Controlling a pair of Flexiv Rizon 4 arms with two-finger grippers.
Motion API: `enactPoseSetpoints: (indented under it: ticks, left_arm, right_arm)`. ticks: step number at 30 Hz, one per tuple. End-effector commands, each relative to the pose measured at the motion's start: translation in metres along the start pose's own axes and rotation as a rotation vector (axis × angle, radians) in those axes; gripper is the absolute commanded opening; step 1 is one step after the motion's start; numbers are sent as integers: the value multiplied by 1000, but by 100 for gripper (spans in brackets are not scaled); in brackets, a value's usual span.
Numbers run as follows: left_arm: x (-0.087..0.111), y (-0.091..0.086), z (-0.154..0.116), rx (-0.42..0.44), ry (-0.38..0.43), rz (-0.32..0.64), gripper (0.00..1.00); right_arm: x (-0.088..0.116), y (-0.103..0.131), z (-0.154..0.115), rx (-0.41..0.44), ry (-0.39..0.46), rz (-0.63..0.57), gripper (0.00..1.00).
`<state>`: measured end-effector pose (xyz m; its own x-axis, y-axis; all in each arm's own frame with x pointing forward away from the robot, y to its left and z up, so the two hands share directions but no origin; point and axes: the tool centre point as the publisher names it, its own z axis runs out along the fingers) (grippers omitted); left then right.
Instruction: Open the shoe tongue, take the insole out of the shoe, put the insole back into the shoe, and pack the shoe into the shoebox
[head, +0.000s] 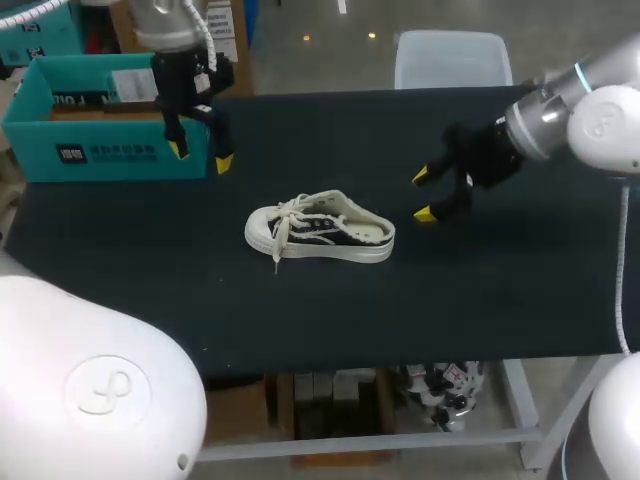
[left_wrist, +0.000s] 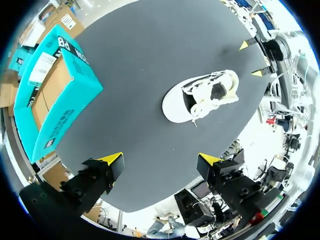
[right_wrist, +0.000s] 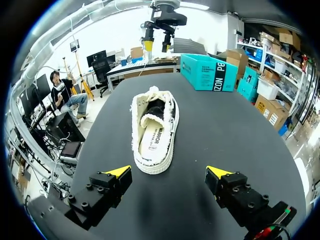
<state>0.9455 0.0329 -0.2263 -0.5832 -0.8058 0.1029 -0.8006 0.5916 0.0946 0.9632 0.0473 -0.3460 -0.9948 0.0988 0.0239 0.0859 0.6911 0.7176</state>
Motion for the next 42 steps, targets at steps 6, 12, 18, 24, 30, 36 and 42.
enactPoseSetpoints:
  ticks: [6,12,18,24,30,36,42]
  left_arm:
    - [13,0,-3,-4,-53,8,100]
    - [19,-9,1,-11,19,-135,100]
    - [32,-17,13,-4,16,-173,100]
    - [42,-19,20,-5,20,-165,100]
    - [50,-23,23,-6,20,-168,100]
    - [55,-27,28,-5,19,-178,100]
    - [57,-32,33,-7,20,-185,100]
  right_arm:
    - [14,-7,24,-36,-17,38,100]
    - [20,-7,38,-62,-15,62,100]
    - [25,-12,48,-86,-4,89,100]
    - [26,-12,59,-98,-13,123,100]
    - [27,-13,70,-119,-18,149,100]
    - [29,-14,78,-124,-20,172,100]
    - [30,-14,87,-134,-16,190,100]
